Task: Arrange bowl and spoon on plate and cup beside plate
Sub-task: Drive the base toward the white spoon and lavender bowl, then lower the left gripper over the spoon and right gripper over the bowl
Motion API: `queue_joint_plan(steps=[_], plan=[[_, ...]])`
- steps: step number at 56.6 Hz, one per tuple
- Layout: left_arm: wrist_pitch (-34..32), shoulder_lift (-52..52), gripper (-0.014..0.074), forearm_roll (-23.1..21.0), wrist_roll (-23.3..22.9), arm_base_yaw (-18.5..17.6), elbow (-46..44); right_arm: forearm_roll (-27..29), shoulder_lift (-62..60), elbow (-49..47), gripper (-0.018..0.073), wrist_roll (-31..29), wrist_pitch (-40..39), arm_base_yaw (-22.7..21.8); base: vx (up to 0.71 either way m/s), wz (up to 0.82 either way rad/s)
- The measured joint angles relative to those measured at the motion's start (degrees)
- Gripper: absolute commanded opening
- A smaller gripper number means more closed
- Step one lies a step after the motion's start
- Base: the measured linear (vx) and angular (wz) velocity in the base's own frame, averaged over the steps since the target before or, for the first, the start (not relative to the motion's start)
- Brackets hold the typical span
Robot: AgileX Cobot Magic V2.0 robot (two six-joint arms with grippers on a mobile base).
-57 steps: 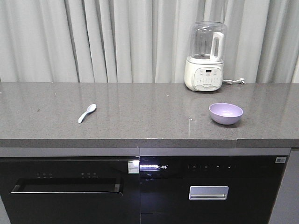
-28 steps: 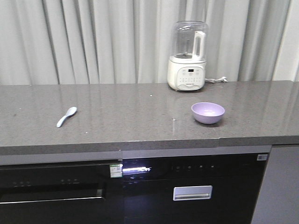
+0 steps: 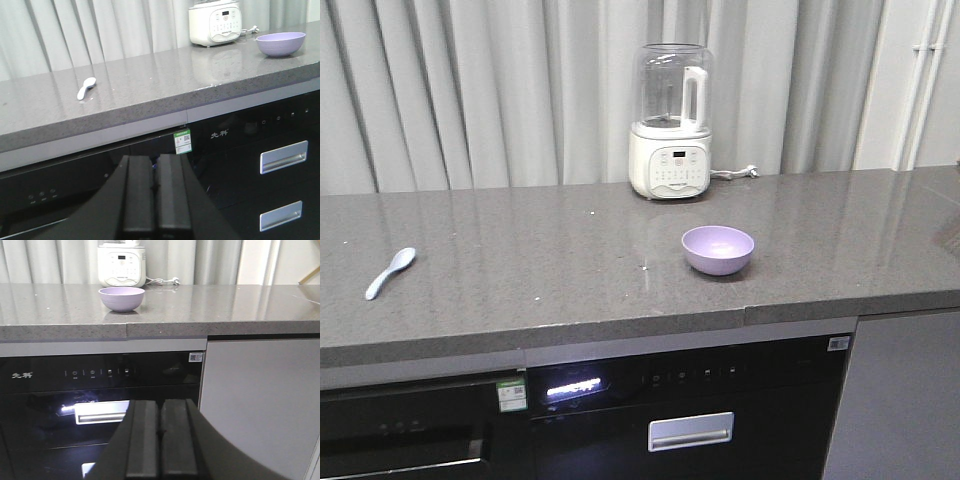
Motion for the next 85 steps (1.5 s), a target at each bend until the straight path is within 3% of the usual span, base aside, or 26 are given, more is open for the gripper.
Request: queue_joint_plan(steps=[85], plan=[[0.00, 0.00, -0.0006, 0.00, 0.00, 0.00, 0.00, 0.00, 0.00, 0.00, -0.0006, 0.00, 0.00, 0.00, 0.28, 0.11]])
